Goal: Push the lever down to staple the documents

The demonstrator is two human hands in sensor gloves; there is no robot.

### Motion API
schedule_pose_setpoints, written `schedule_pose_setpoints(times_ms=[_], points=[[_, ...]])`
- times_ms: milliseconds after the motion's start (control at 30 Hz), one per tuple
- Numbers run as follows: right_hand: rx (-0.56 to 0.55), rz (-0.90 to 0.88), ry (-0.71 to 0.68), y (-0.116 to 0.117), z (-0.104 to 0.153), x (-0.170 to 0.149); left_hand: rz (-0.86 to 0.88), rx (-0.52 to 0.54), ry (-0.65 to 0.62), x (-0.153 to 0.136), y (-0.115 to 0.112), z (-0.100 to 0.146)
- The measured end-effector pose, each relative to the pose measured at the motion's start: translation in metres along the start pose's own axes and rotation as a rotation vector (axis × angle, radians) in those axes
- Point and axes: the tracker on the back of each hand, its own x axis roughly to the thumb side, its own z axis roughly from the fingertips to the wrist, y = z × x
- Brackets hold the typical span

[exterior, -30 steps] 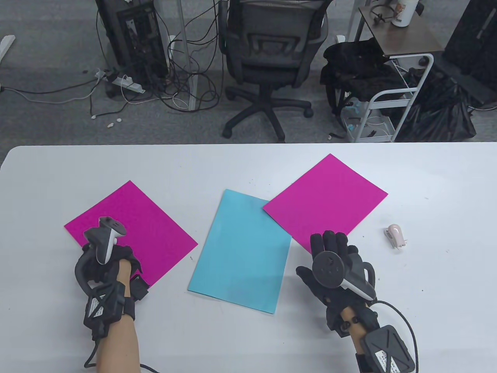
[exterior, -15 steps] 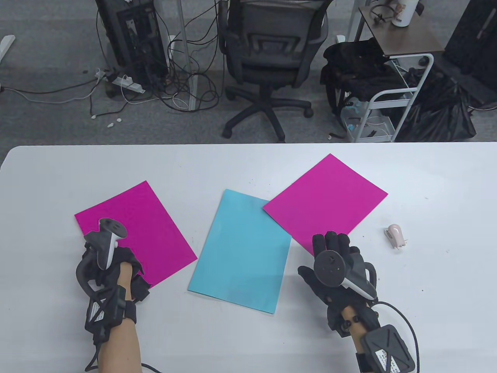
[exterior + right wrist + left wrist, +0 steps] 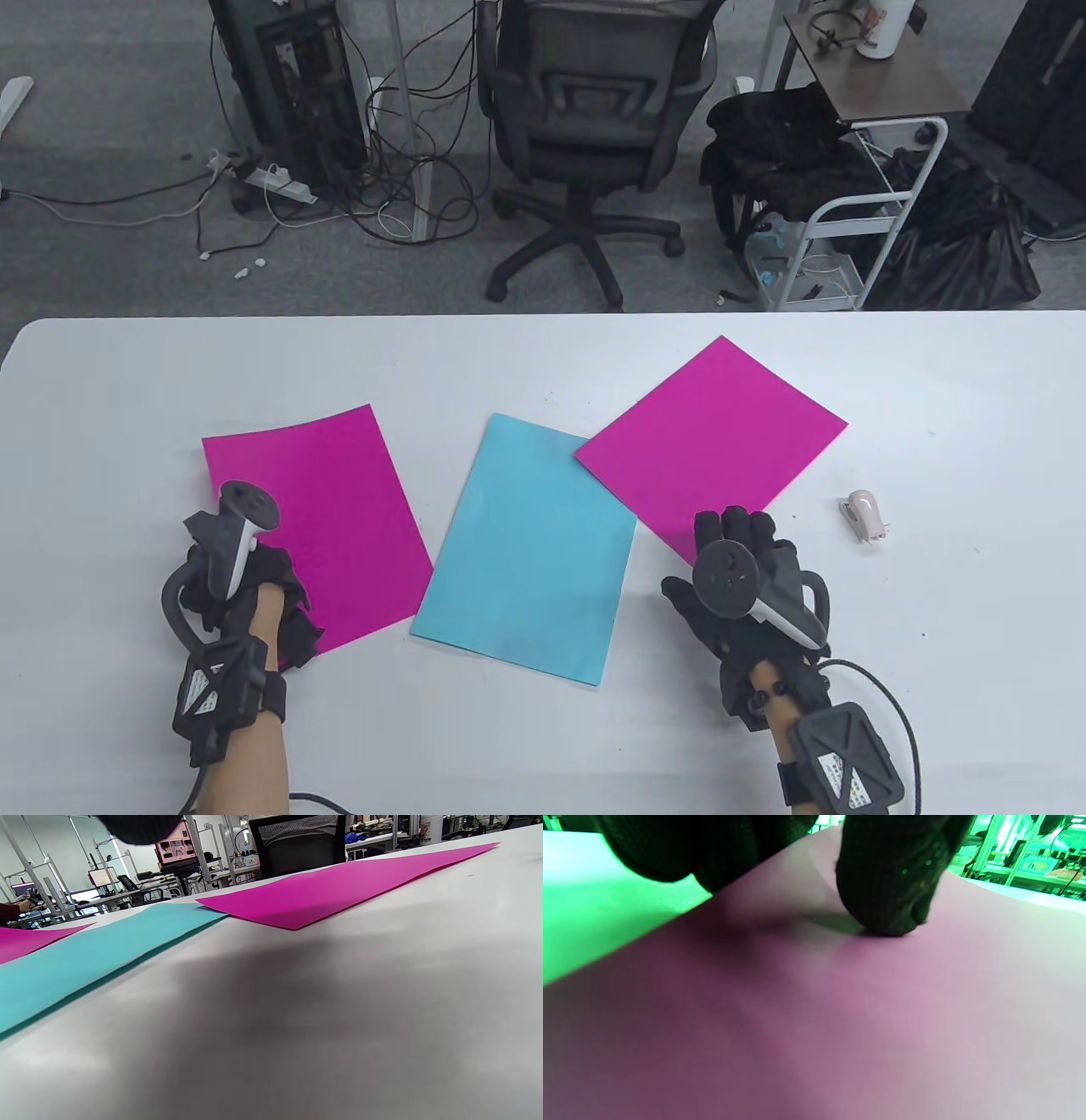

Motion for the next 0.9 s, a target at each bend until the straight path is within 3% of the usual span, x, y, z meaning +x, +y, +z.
schedule_pose_setpoints(times_ms=[233, 500, 667, 800, 900], points=[[-0.002, -0.018, 0.06, 0.0, -0.01, -0.01, 0.146, -0.041, -0.081, -0.013, 0.007, 0.006], [0.011, 0.034, 0.203, -0.01, -0.04, -0.018, 0.381, -0.073, -0.163, -0.029, 0.026, 0.021], [0.089, 0.095, 0.303, -0.009, -0.067, -0.026, 0.475, -0.162, -0.275, -0.029, 0.012, 0.026], [0.13, 0.113, 0.365, -0.002, -0.085, -0.032, 0.447, -0.24, -0.354, -0.022, 0.007, 0.033], [0.182, 0.115, 0.386, 0.005, -0.095, -0.034, 0.441, -0.21, -0.364, -0.015, 0.01, 0.04]])
